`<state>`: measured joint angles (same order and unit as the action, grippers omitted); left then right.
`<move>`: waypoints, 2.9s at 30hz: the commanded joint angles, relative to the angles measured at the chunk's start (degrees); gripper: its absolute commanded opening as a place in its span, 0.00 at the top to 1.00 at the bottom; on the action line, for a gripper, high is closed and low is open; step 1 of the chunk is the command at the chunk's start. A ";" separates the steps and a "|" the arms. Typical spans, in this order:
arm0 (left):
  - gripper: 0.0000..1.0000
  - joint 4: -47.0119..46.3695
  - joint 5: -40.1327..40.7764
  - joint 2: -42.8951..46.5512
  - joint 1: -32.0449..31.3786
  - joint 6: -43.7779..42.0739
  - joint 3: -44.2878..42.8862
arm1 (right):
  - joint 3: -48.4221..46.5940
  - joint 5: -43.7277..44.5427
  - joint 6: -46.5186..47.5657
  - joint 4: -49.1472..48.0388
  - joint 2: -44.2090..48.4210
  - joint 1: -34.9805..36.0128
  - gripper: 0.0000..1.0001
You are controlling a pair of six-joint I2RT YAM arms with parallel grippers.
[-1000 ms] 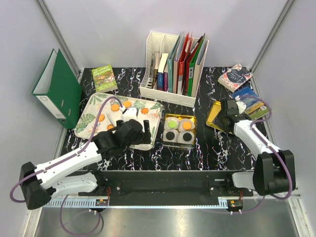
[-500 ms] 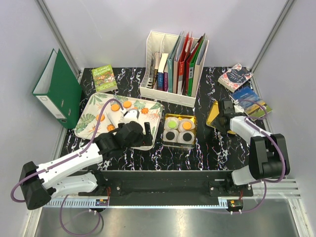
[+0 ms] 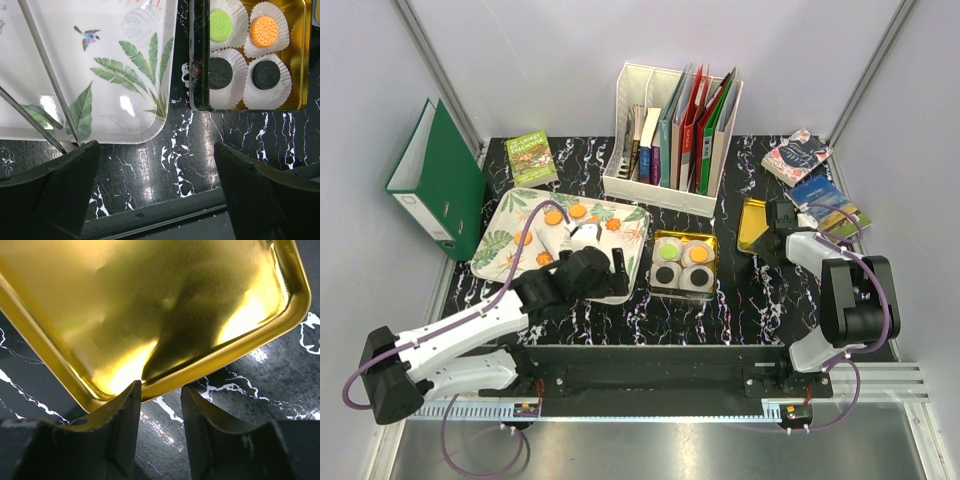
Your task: Pack the cookies
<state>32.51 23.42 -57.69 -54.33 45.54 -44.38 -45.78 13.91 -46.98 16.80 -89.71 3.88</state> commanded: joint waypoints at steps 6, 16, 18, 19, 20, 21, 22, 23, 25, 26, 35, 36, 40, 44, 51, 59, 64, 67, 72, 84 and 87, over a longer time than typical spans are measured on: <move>0.01 -2.81 -0.04 -1.72 -0.17 1.04 -0.27 | 1.83 -0.29 1.01 0.25 -1.26 -0.54 0.67; 0.01 -2.98 -0.57 -2.86 -0.17 1.75 -0.27 | 4.29 -0.03 1.63 1.13 5.58 -0.63 0.83; 0.01 -3.07 -0.48 -3.13 -0.25 1.75 -0.35 | 4.47 0.50 2.15 1.74 7.35 -0.54 0.85; 0.01 -3.07 -0.48 -3.22 -0.17 1.83 -0.44 | 4.47 0.59 2.24 2.62 9.53 -0.63 0.87; 0.01 -3.07 -0.48 -3.30 -0.17 1.66 -0.53 | 4.30 1.20 2.59 2.97 10.77 -0.63 0.87; 0.01 -3.07 -0.31 -3.48 -0.17 1.75 -0.53 | 4.38 1.38 2.68 4.28 12.00 -0.63 0.88; 0.01 -3.16 -0.22 -3.57 -0.25 1.75 -0.71 | 4.38 1.56 2.68 4.82 14.80 -0.54 0.89; 0.01 -3.07 -0.04 -3.74 -0.17 1.66 -0.71 | 4.38 1.56 2.77 5.35 16.31 -0.54 0.91; 0.01 -3.24 0.13 -4.18 -0.17 1.66 -1.06 | 4.30 1.82 2.86 7.01 20.95 -0.63 0.92; 0.01 -3.16 0.22 -4.44 -0.17 1.57 -1.23 | 4.38 1.99 2.86 7.63 22.55 -0.63 0.93; 0.01 -3.33 0.31 -7.61 -0.17 1.39 -3.08 | 2.62 0.85 7.07 11.68 26.79 -0.63 0.69; 0.01 -3.42 0.22 -7.79 -0.17 1.39 -3.25 | 2.71 1.20 7.34 11.68 25.83 -0.54 0.60; 0.01 -3.42 -0.22 -8.31 -0.25 1.75 -3.17 | 2.80 2.61 7.17 11.50 19.85 -0.45 0.56; 0.01 -3.68 -0.66 -8.23 -0.17 1.57 -2.64 | 1.84 1.39 6.03 9.14 15.28 -0.63 0.56; 0.01 -3.77 -0.57 -7.44 -0.17 0.78 -2.20 | -1.07 0.50 5.15 6.59 8.24 -0.63 0.61; 0.01 -4.12 -0.83 -7.08 -0.17 1.31 -0.80 | -2.82 1.47 6.20 5.18 0.78 -0.63 0.62; 0.01 -4.12 -0.83 -7.00 -0.17 1.31 -0.71 | -1.95 1.91 6.29 3.95 -1.95 -0.71 0.65; 0.01 -4.12 -0.83 -7.08 -0.17 1.31 -0.79 | -1.68 2.00 6.64 3.51 -3.10 -0.63 0.76; 0.01 -4.12 -1.01 -7.35 -0.17 1.39 -0.88 | -0.81 3.05 6.46 3.51 -1.44 -0.54 0.91; 0.01 -4.12 -0.31 -9.01 -0.25 0.17 -2.29 | 1.04 9.64 4.62 9.21 14.64 -0.80 1.00; 0.01 -4.12 -0.22 -9.98 -0.17 -0.45 -3.08 | 0.69 10.96 4.53 11.14 18.95 -0.80 1.00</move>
<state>30.94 22.74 -66.39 -54.33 46.33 -45.08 -44.58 20.12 -41.67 24.40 -76.31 3.36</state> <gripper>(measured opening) 0.984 0.010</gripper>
